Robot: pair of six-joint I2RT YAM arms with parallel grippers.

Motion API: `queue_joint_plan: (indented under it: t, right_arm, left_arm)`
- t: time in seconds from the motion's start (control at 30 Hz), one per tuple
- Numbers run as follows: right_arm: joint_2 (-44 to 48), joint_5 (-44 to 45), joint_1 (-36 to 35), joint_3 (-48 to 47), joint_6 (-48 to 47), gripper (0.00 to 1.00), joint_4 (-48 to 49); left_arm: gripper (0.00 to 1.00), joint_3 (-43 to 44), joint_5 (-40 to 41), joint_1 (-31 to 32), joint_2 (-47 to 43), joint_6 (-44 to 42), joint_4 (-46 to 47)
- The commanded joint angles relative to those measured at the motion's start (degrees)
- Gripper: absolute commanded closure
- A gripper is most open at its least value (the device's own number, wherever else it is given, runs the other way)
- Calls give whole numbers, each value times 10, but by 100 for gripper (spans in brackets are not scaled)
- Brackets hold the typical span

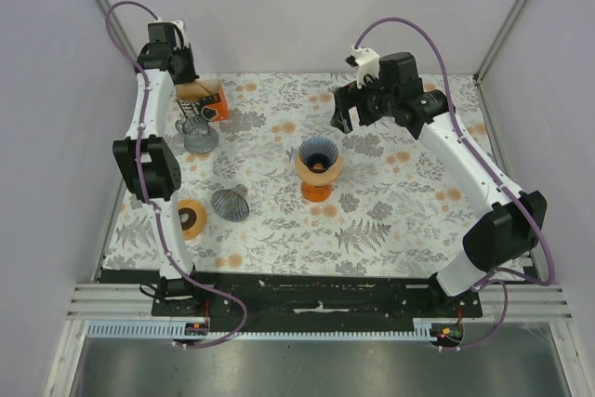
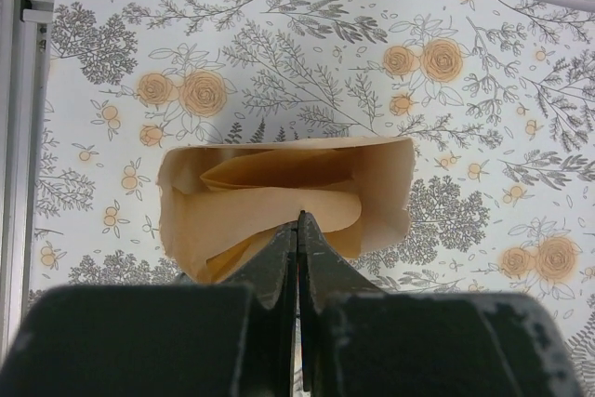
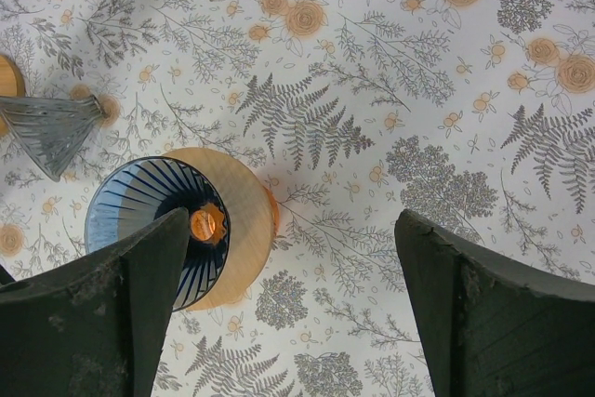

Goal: Place the coffee filter in the dripper

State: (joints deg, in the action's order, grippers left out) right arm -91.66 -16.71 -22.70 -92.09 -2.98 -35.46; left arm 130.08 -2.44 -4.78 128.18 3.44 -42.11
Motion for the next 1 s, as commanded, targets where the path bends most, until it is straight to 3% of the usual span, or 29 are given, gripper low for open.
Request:
queue_joint_plan:
  t: [0.0, 0.47, 0.73, 0.83, 0.87, 0.93, 0.97]
  right_arm:
    - [27, -7, -1, -2, -10, 2, 0]
    - [56, -27, -17, -23, -54, 2, 17]
    - [66, -45, -102, -32, -81, 2, 149]
    - [56, -46, -126, -50, -86, 2, 171]
    - [54, -52, -127, -50, -82, 2, 175]
    - [54, -56, -127, -48, -75, 2, 178]
    - [56, -58, -127, -43, -73, 2, 178]
  left_arm:
    - [98, 13, -41, -3, -42, -20, -12]
    - [98, 5, -107, -3, -168, -72, -72]
    - [98, -79, -201, 8, -253, -76, -102]
    - [98, -111, -147, 7, -261, -80, -86]
    - [91, -118, -123, 5, -257, -85, -76]
    - [58, -127, -52, -8, -243, -93, -44]
    - [47, -131, -36, -23, -235, -94, -26]
